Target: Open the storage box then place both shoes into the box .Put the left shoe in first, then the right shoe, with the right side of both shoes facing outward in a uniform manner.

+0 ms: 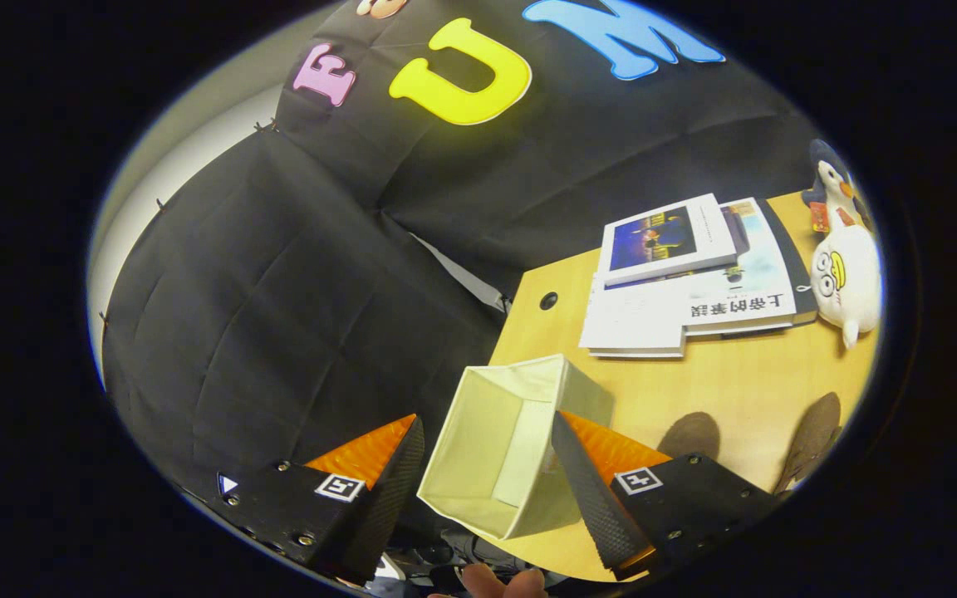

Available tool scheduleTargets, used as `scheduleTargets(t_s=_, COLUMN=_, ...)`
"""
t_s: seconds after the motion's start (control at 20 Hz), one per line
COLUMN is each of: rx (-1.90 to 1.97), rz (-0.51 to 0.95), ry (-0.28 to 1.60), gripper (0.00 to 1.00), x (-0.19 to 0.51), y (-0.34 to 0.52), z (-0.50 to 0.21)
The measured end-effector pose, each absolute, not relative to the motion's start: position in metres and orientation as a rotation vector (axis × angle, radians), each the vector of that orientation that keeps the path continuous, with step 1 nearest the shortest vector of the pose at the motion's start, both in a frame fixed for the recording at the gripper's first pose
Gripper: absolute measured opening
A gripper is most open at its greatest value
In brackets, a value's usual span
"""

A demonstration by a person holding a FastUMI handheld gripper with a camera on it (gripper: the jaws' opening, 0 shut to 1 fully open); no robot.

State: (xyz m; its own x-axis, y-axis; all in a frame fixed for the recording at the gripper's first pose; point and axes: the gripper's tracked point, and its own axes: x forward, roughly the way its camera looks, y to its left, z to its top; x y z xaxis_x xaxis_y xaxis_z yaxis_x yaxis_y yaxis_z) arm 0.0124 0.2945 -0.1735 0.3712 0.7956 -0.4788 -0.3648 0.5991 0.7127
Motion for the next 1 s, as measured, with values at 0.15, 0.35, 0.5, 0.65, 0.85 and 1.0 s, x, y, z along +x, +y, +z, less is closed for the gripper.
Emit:
scheduleTargets(t_s=0.15, rx=0.501, rz=0.741, ry=0.938, gripper=0.94, x=0.005, y=0.27, z=-0.203)
scheduleTargets(t_s=0.35, rx=0.501, rz=0.688, ry=1.017, gripper=0.94, x=-0.015, y=0.245, z=-0.241)
scheduleTargets(t_s=0.5, rx=0.489, rz=0.642, ry=1.069, gripper=0.94, x=-0.029, y=0.228, z=-0.268)
scheduleTargets(t_s=0.65, rx=0.425, rz=0.602, ry=1.102, gripper=0.94, x=-0.034, y=0.211, z=-0.296)
scheduleTargets(t_s=0.85, rx=0.319, rz=0.565, ry=1.133, gripper=0.94, x=-0.041, y=0.192, z=-0.334)
scheduleTargets(t_s=1.0, rx=0.256, rz=0.556, ry=1.186, gripper=0.94, x=-0.053, y=0.186, z=-0.359)
